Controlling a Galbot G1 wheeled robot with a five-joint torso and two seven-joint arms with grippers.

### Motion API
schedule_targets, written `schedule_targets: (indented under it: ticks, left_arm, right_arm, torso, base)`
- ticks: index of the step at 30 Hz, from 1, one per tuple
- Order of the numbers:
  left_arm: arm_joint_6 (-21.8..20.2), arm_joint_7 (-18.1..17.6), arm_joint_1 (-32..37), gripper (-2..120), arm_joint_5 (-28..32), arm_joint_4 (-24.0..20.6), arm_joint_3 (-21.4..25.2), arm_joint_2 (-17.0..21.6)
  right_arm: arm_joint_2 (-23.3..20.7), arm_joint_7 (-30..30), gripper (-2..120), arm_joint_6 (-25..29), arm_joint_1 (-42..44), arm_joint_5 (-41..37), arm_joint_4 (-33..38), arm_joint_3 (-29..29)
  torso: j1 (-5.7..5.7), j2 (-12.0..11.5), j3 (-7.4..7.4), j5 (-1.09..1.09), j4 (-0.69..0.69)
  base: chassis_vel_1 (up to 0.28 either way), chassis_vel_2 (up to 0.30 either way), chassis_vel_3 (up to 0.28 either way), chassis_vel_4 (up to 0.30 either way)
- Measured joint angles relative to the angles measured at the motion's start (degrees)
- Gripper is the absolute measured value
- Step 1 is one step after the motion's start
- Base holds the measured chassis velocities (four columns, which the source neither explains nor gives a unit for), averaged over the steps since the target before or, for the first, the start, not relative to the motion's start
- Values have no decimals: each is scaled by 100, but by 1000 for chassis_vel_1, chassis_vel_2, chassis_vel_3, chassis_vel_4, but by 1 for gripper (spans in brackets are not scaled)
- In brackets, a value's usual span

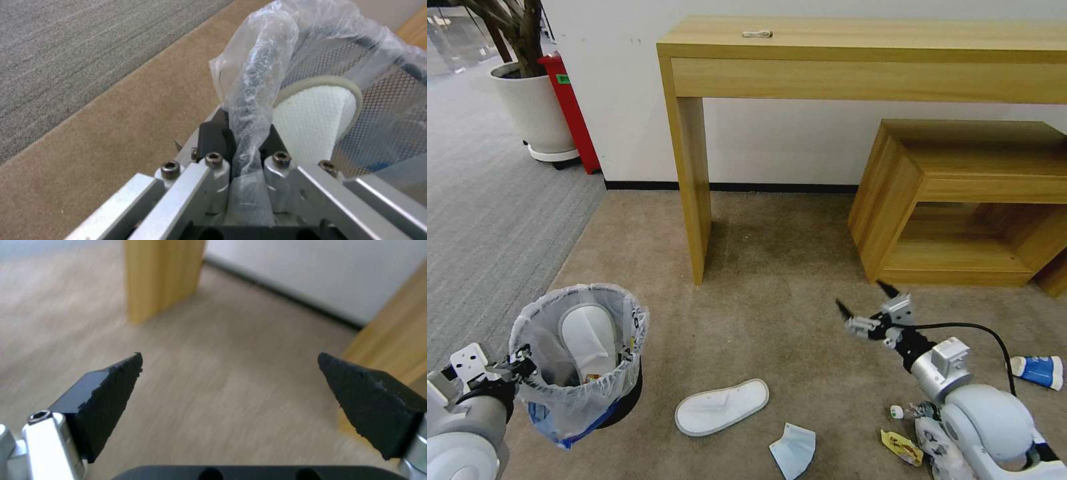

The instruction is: Pick up the trash bin and place the garbage on the floor into it.

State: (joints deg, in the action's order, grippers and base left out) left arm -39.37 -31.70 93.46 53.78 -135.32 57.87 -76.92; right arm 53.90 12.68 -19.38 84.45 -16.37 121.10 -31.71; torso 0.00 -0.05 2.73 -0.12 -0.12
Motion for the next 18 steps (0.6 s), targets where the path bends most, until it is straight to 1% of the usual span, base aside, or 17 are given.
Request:
schedule_targets:
  ticks: [1,2,4,5,6,9,10,12,14,15,17,18]
  left_arm:
    - [2,0,-2,3,-9,14,-1,-12]
    - [2,0,-2,3,-9,14,-1,-12]
    - [7,3,-6,3,-30,29,-13,-39]
    - [7,4,-10,3,-38,36,-20,-48]
    - [7,4,-10,3,-38,36,-20,-48]
    - [8,6,-17,3,-119,44,-62,-87]
    - [8,6,-17,3,-119,44,-62,-87]
    - [9,5,-16,3,-196,31,-93,-139]
    - [8,5,-12,3,-210,30,-97,-149]
    - [9,5,-2,3,-239,30,-99,-173]
    - [9,5,1,3,-264,39,-98,-188]
    - [9,5,1,3,-264,39,-98,-188]
  right_arm:
    - [-137,149,100,-401,-49,-15,41,111]
    - [-137,149,100,-401,-49,-15,41,111]
    - [-286,493,100,-851,-173,16,35,292]
    - [-322,628,100,-956,-221,58,10,349]
    - [-322,628,100,-956,-221,58,10,349]
    - [-419,1239,100,-1056,-385,356,-178,529]
    - [-419,1239,100,-1056,-385,356,-178,529]
    - [-489,1767,100,-1056,-592,566,-488,774]
    - [-492,1825,100,-1057,-646,586,-569,845]
    - [-486,1933,100,-1061,-806,634,-806,1045]
    - [-454,2005,100,-1085,-965,712,-1035,1257]
    - [-454,2005,100,-1085,-965,712,-1035,1257]
  torso:
    - [0,0,0,-1,0]
    - [0,0,0,-1,0]
    - [0,0,0,1,0]
    - [0,0,0,0,0]
    - [0,0,0,0,0]
    - [0,0,0,0,0]
    - [0,0,0,0,0]
    - [0,0,0,0,0]
    - [0,0,0,0,0]
    - [0,0,0,0,0]
    - [0,0,1,1,1]
    - [0,0,1,1,1]
  base:
    - [0,0,0,0]
    - [0,0,0,0]
    - [0,0,0,0]
    - [0,0,0,0]
    - [0,0,0,0]
    - [0,0,0,0]
    - [0,0,0,0]
    - [0,0,0,0]
    - [0,0,0,0]
    - [0,0,0,0]
    - [0,0,0,0]
    - [0,0,0,0]
